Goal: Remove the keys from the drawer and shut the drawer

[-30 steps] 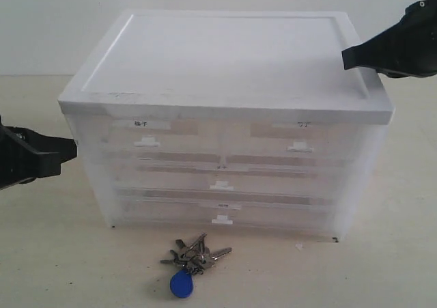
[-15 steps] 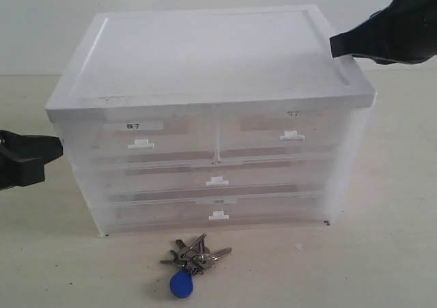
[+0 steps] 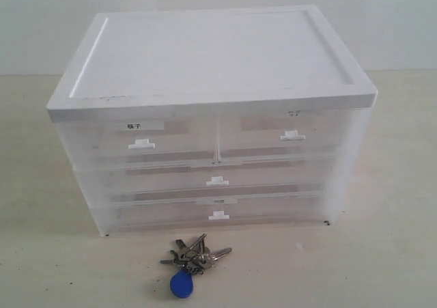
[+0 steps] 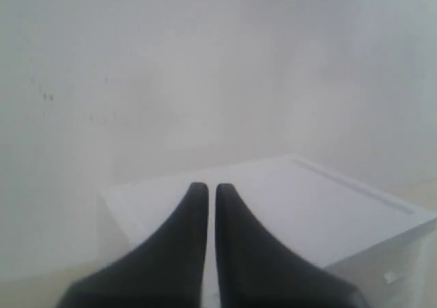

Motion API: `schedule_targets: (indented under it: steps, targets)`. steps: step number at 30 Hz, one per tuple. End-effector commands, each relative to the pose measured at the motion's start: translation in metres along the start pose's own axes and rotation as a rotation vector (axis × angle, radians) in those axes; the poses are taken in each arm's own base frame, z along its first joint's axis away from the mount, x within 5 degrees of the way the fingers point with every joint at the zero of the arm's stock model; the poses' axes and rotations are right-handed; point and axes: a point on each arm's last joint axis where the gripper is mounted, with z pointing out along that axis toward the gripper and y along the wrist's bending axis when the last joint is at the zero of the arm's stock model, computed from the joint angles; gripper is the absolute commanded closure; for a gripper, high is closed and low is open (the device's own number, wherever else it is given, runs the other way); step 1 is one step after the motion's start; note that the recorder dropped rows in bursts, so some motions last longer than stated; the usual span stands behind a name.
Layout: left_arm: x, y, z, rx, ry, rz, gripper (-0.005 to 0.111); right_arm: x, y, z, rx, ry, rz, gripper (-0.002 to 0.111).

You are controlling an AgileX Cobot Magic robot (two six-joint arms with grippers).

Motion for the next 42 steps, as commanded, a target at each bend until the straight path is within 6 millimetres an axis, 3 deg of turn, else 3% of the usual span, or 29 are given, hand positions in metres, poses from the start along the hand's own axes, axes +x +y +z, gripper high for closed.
schedule_targets:
  steps: [1, 7, 9, 13, 16, 21, 42]
  targets:
    - [-0.012, -0.016, -0.030, 0.064, -0.134, 0.039, 0.102, 0.012, 0.005, -0.056, 0.020, -0.183, -0.009, 0.108]
    - [-0.016, -0.041, -0.068, 0.226, -0.272, 0.016, 0.102, 0.034, 0.015, -0.126, 0.012, -0.348, -0.036, 0.108]
    - [-0.014, -0.046, -0.069, 0.295, -0.239, -0.030, 0.102, 0.042, 0.018, -0.143, 0.004, -0.379, -0.033, 0.108]
    - [-0.008, -0.061, -0.073, 0.470, -0.146, -0.136, 0.102, 0.049, 0.023, -0.155, -0.050, -0.236, 0.007, 0.108]
    - [-0.003, -0.061, -0.073, 0.477, -0.073, -0.196, 0.102, 0.055, 0.025, -0.156, -0.067, -0.158, 0.032, 0.108]
    - [0.005, -0.065, -0.074, 0.508, -0.004, -0.136, 0.102, 0.060, 0.026, -0.155, -0.079, -0.101, 0.046, 0.108]
    - [0.006, -0.068, -0.076, 0.547, 0.016, -0.130, 0.102, 0.060, 0.029, -0.156, -0.109, -0.095, 0.091, 0.108]
